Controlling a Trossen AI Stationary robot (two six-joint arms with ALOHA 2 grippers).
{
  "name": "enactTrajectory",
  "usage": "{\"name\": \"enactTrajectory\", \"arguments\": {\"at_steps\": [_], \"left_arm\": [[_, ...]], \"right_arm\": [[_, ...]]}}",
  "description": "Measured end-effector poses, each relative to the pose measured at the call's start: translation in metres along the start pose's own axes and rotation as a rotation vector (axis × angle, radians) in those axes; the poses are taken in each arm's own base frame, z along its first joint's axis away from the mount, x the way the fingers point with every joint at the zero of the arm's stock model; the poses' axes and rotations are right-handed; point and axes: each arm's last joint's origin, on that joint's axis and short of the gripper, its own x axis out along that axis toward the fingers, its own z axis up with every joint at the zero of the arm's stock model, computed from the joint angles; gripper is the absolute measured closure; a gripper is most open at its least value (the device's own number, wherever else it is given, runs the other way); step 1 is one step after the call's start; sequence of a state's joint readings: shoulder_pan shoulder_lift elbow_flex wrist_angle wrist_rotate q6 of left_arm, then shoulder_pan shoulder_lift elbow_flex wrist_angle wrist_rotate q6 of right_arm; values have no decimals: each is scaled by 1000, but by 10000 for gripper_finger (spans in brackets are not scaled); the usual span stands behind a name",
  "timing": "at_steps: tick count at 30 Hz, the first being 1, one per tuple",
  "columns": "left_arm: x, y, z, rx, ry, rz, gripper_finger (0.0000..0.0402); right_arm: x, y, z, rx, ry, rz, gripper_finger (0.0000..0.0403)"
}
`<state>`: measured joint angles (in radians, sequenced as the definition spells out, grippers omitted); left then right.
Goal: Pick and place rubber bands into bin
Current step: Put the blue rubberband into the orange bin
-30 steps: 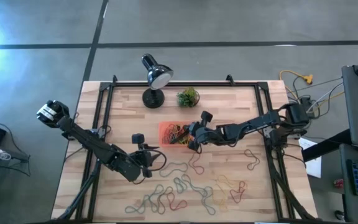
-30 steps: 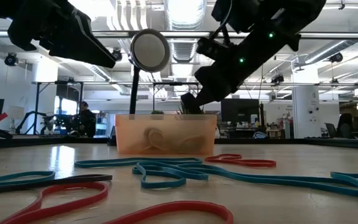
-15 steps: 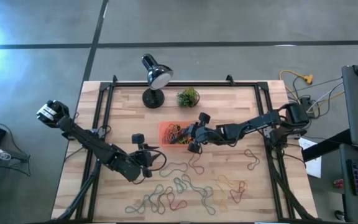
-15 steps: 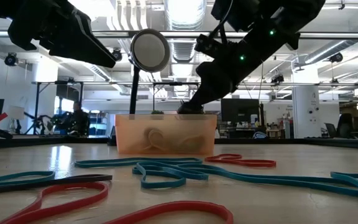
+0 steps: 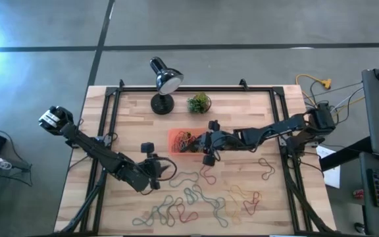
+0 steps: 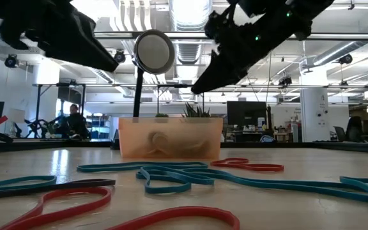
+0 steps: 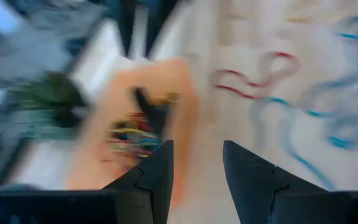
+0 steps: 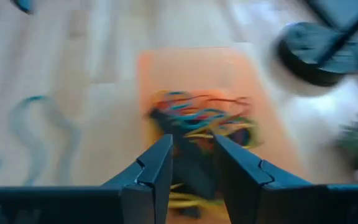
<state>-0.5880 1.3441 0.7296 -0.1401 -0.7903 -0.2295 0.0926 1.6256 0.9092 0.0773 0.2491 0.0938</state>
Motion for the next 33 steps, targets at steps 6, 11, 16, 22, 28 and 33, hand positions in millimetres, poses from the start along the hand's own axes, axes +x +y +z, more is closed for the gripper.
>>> {"name": "enactTrajectory", "arguments": {"at_steps": [6,11,16,22,28,33], "left_arm": [[1,-9,-4,8,70,-254,278],[1,-15,-7,-60,136,-422,278],[0,-19,-9,-175,206,-529,278],[-1,-23,-16,-352,341,-629,278],[2,-41,-26,-493,518,-673,279],[2,-64,-30,-528,615,-696,279]], "right_arm": [[-22,16,-1,-28,72,221,306],[-35,42,-7,-91,114,323,315],[-45,65,-18,-156,167,382,324],[-51,80,-23,-180,173,414,335],[-52,84,-27,-153,184,417,339],[-51,82,-35,-156,208,411,340]]}}
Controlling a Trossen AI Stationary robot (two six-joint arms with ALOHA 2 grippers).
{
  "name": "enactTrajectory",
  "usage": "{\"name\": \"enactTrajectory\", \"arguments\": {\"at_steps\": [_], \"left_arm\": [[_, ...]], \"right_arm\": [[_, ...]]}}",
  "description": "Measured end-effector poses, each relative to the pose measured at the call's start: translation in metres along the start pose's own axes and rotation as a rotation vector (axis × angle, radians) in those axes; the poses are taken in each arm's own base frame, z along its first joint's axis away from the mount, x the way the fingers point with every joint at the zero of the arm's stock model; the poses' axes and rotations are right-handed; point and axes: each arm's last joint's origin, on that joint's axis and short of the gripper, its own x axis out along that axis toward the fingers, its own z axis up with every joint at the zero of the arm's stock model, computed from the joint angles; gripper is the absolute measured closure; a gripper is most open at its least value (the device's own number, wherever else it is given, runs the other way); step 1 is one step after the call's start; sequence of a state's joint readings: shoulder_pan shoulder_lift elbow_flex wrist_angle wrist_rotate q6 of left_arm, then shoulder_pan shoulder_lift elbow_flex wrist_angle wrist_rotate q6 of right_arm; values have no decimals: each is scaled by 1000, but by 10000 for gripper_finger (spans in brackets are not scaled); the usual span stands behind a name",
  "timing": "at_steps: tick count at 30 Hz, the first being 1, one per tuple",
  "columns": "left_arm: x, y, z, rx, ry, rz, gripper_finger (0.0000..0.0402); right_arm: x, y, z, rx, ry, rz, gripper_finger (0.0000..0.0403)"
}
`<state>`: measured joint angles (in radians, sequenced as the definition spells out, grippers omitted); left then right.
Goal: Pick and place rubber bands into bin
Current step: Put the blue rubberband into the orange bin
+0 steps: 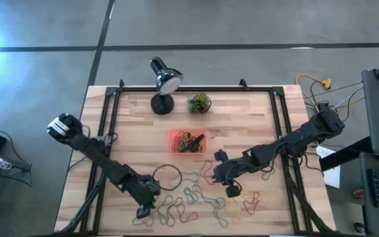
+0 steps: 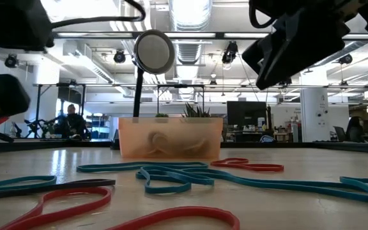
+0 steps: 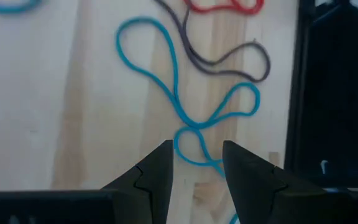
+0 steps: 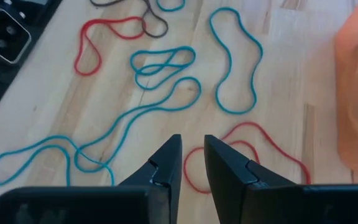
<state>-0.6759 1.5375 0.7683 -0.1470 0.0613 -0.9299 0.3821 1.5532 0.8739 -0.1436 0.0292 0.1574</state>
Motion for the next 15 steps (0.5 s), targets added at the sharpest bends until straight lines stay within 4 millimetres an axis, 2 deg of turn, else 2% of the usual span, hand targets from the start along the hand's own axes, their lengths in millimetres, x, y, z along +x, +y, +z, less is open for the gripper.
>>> {"name": "enactTrajectory", "arguments": {"at_steps": [6,15], "left_arm": [[12,-10,-1,-46,23,7,279],[31,-5,-5,-99,92,86,279]], "right_arm": [[2,-1,-6,0,18,-3,340],[2,-1,-6,0,16,-3,340]]}}
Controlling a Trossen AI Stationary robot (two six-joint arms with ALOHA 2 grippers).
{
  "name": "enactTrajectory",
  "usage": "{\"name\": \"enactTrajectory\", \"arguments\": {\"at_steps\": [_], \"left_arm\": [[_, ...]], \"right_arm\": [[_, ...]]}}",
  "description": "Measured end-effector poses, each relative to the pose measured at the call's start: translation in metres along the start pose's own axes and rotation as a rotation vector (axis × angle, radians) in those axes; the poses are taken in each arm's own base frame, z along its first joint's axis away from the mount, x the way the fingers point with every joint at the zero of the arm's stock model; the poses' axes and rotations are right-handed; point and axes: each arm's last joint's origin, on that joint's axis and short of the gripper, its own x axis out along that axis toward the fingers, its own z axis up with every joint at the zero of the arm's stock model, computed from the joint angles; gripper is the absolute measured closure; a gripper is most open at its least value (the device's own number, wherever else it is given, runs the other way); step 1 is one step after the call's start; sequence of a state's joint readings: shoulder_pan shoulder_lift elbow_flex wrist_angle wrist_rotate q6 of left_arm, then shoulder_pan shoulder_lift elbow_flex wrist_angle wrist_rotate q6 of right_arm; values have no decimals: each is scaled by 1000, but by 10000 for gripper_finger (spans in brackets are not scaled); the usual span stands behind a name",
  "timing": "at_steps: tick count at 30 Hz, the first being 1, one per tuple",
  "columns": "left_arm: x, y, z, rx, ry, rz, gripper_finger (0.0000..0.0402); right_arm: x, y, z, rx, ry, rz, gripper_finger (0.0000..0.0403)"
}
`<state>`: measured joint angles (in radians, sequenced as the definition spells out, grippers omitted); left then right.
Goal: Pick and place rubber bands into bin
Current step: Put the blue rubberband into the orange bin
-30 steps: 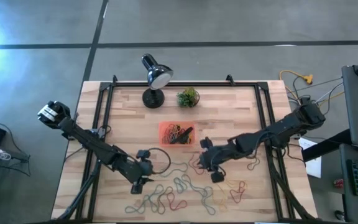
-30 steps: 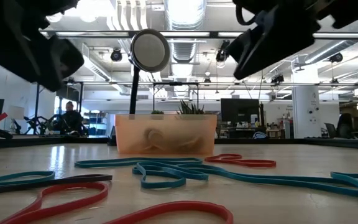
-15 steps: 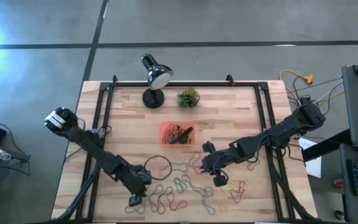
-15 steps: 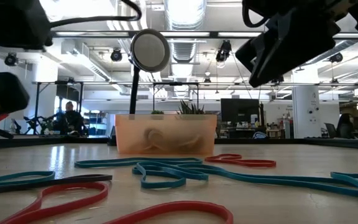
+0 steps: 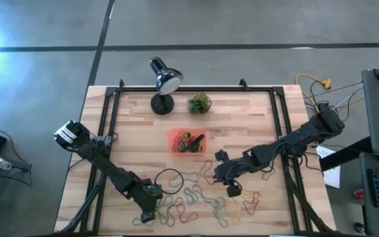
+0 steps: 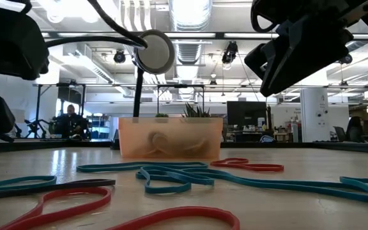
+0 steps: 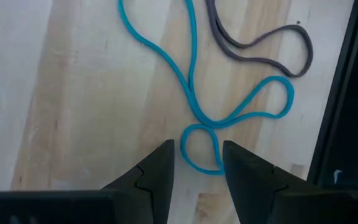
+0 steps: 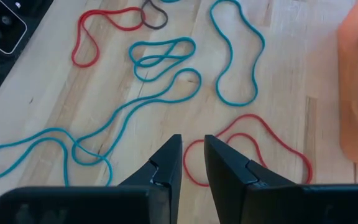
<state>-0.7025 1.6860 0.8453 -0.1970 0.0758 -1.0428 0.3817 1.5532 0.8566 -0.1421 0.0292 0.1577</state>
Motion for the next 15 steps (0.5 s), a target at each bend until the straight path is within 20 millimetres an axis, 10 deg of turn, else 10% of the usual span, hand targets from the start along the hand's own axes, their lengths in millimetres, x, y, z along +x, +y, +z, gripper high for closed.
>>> {"name": "enactTrajectory", "arguments": {"at_steps": [15], "left_arm": [[3,-7,-4,13,56,104,279]], "right_arm": [[0,0,0,0,-2,0,339]]}}
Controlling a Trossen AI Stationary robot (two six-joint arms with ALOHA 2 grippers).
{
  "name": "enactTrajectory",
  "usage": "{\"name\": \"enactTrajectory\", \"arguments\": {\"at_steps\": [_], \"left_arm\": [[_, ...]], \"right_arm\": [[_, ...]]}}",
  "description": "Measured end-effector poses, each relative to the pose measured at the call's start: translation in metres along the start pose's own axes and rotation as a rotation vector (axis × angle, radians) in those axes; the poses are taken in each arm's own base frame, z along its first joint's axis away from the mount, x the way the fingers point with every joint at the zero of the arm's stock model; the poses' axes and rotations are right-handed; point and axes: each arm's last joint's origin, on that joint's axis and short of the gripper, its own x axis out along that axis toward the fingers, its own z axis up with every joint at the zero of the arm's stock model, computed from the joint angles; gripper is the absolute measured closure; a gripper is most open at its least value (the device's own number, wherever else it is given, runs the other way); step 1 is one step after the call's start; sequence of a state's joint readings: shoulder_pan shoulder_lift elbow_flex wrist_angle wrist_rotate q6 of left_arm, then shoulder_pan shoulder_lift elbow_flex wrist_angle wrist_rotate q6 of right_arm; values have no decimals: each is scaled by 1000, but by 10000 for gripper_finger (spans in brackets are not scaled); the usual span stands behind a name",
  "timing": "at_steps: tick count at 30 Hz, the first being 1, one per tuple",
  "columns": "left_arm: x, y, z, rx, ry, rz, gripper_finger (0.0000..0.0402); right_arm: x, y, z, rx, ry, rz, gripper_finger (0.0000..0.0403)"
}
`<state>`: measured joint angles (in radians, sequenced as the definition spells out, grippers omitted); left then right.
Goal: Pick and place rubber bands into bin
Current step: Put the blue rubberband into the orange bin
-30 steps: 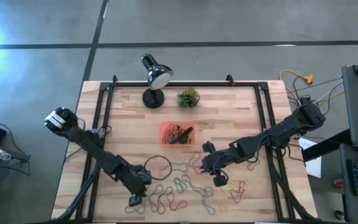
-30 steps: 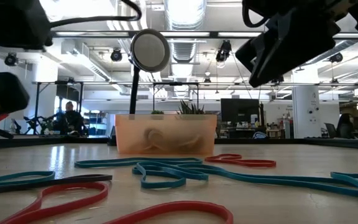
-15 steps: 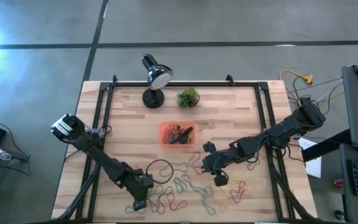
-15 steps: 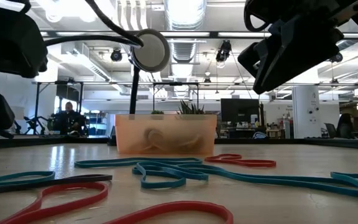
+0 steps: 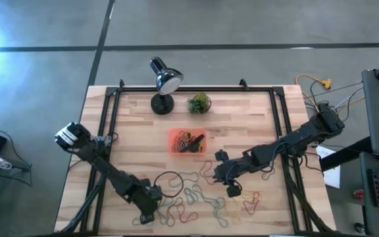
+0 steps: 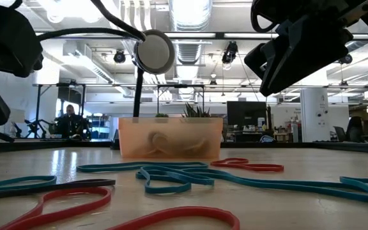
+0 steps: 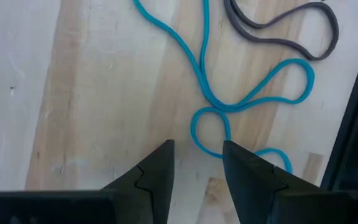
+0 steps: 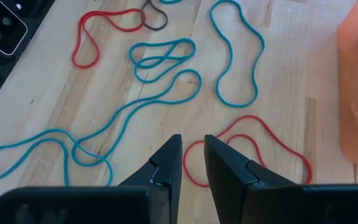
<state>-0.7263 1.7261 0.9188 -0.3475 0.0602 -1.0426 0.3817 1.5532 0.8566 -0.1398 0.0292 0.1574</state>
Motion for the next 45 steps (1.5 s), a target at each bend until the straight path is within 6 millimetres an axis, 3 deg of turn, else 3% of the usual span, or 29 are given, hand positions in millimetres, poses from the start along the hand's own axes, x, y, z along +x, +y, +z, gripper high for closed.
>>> {"name": "enactTrajectory", "arguments": {"at_steps": [10,24,28,36,45], "left_arm": [[9,-16,5,22,-42,23,279],[24,-18,4,31,-23,168,281],[24,-16,3,34,-42,197,303],[24,-13,3,33,-42,227,394],[22,-9,1,36,-32,277,400]], "right_arm": [[0,0,0,0,0,0,340],[0,0,0,0,0,0,339],[0,0,0,1,0,0,340],[0,0,0,8,-1,0,344],[0,0,0,8,-1,0,344]]}}
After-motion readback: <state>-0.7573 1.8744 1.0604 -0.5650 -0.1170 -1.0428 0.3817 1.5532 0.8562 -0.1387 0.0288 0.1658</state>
